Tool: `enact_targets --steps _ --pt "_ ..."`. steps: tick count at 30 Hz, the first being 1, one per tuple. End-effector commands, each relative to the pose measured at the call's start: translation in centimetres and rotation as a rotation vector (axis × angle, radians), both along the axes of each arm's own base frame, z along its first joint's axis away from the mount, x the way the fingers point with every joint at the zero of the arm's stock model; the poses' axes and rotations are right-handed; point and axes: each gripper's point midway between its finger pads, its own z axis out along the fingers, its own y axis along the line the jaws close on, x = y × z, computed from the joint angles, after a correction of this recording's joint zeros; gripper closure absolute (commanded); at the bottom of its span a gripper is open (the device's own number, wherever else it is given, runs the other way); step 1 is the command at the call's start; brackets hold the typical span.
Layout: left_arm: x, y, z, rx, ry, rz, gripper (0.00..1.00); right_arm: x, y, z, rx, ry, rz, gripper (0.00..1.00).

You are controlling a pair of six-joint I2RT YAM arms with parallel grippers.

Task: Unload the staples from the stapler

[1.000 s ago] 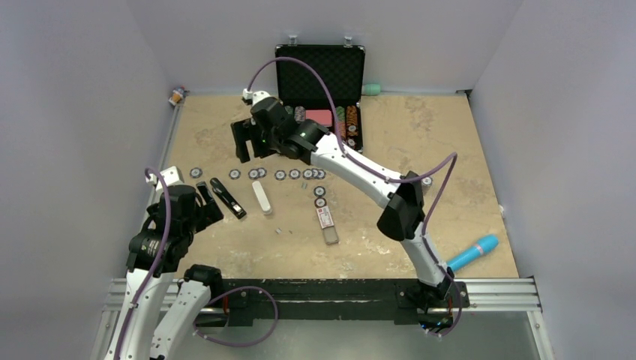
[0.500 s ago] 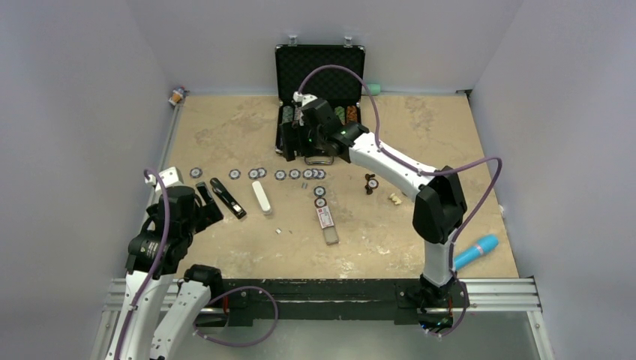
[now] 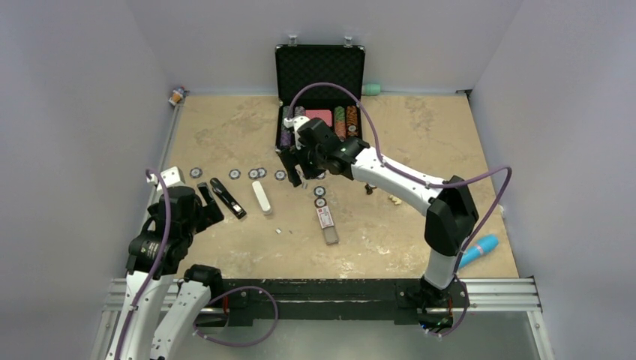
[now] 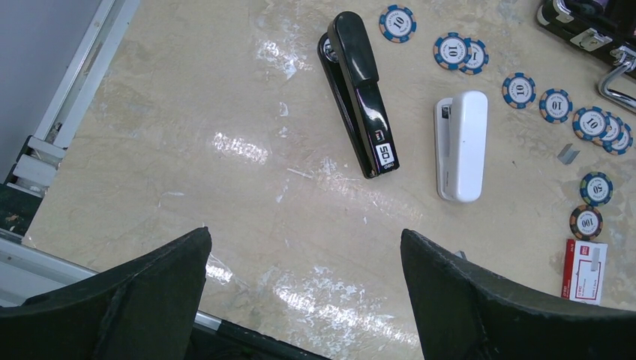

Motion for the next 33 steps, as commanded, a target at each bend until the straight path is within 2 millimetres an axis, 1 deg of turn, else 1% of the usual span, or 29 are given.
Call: enact_targets --steps 1,10,16,20,24,33 --pt "0.5 0.0 0.4 0.002 -0.034 -0.009 0.0 -1.9 0.3 1.1 -0.033 -0.053 0.076 0.1" --pt "0.5 -0.1 0.2 -0.003 -0.03 -0.009 0.0 -4.5 1.5 -0.4 -0.044 0.001 0.108 0.11" --pt "0.5 -0.1 0.2 -0.002 -0.03 -0.009 0.0 -6.6 3.3 -0.9 -0.038 0.045 0.145 0.13" --pt "0.5 -0.1 0.2 -0.003 -0.03 -0.009 0.0 -8.2 4.4 -2.0 -0.049 0.07 0.168 0.13" --pt "0.5 -0.1 0.2 -0.003 -0.03 -0.005 0.0 -9.5 5.5 -2.8 -0.048 0.093 0.195 0.16" --pt "0.5 -0.1 0.1 -0.003 -0.025 -0.005 0.0 -11.1 7.0 -5.4 -0.088 0.137 0.225 0.21"
